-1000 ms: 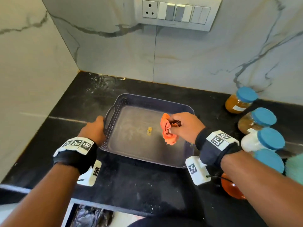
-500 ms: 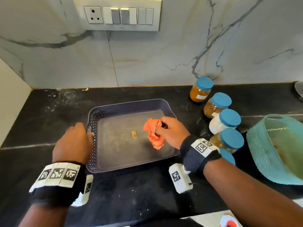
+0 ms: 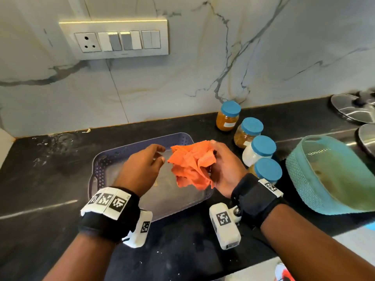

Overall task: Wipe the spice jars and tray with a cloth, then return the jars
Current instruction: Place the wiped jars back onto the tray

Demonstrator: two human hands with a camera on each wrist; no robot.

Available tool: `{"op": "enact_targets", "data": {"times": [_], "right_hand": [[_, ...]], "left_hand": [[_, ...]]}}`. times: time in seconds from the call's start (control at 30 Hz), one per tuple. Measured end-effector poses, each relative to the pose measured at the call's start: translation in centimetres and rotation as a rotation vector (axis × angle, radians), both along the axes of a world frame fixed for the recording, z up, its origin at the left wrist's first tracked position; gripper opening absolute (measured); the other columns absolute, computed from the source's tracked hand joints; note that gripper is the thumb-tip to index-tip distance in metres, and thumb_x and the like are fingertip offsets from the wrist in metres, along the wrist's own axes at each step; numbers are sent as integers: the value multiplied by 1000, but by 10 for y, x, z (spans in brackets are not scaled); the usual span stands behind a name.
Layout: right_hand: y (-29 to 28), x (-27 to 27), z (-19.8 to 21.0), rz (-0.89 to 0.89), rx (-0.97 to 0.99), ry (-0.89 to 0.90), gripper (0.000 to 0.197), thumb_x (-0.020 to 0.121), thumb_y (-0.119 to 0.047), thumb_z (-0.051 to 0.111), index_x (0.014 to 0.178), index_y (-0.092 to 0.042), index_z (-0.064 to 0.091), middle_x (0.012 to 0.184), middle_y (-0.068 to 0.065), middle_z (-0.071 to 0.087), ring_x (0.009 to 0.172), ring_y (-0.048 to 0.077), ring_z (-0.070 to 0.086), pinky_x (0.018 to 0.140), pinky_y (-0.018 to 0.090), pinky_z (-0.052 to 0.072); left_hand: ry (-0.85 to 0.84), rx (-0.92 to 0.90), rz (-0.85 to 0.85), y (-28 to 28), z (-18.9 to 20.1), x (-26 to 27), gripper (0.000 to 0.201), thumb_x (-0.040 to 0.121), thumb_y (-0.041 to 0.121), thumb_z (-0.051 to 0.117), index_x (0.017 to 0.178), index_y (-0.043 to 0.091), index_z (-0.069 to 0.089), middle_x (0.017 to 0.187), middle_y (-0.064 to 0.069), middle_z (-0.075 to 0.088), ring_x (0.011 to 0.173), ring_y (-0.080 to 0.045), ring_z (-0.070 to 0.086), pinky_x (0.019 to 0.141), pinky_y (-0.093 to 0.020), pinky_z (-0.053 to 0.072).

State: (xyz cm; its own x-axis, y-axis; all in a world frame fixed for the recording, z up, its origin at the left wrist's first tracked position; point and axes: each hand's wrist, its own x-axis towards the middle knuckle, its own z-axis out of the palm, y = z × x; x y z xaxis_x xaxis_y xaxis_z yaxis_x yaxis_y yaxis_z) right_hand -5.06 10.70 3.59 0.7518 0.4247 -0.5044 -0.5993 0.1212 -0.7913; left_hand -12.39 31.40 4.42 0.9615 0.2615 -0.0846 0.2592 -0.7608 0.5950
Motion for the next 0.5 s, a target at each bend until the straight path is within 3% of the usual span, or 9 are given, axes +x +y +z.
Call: {"op": "enact_targets", "data": {"times": [0.07,0.17,0.27,0.33,0.4,0.5], "right_hand": [[-20,2,7,-10,51,-11,49,97,-50,52,131,-15,60,123,16,69,116,35,65,103,53,49],[-60,11,15,-68,34,-140,46,91,-29,66,133,-11,58,127,19,65,119,38,62,102,53,49],[-117,22,26,-174,-6,-232,45,88,-19,67,130,-5,58,129,24,63,120,43,60,101,56,48],[-165,28,35,-285,-75,-272,38,89,-12,65,126,-2,59,121,22,67,110,40,65,91,52,54],[-214,36,43,-361,-143,-325,31,91,-7,62,122,-1,60,107,18,70,95,31,70,71,42,58],[-278,49,53,-435,-264,-391,17,94,-2,58,110,-3,62,86,7,72,75,21,71,54,31,54]], "left_hand": [[-14,-22,-85,-24,7,15,27,102,28,55,128,28,60,123,5,69,109,-16,66,93,-34,52],[-38,-24,-206,-66,19,39,26,102,29,55,127,29,63,120,7,70,108,-15,66,94,-37,53],[-60,-13,-293,-115,25,65,27,103,20,52,125,24,68,113,4,73,103,-19,69,91,-36,54],[-66,-87,-339,-155,26,79,28,102,18,51,123,23,69,106,1,76,92,-21,73,85,-42,58],[-79,-109,-409,-199,24,92,29,99,21,50,122,24,68,99,6,76,83,-17,74,79,-42,60],[-65,-130,-486,-266,20,110,23,102,18,49,109,24,70,89,13,74,68,-3,71,72,-23,55]]}}
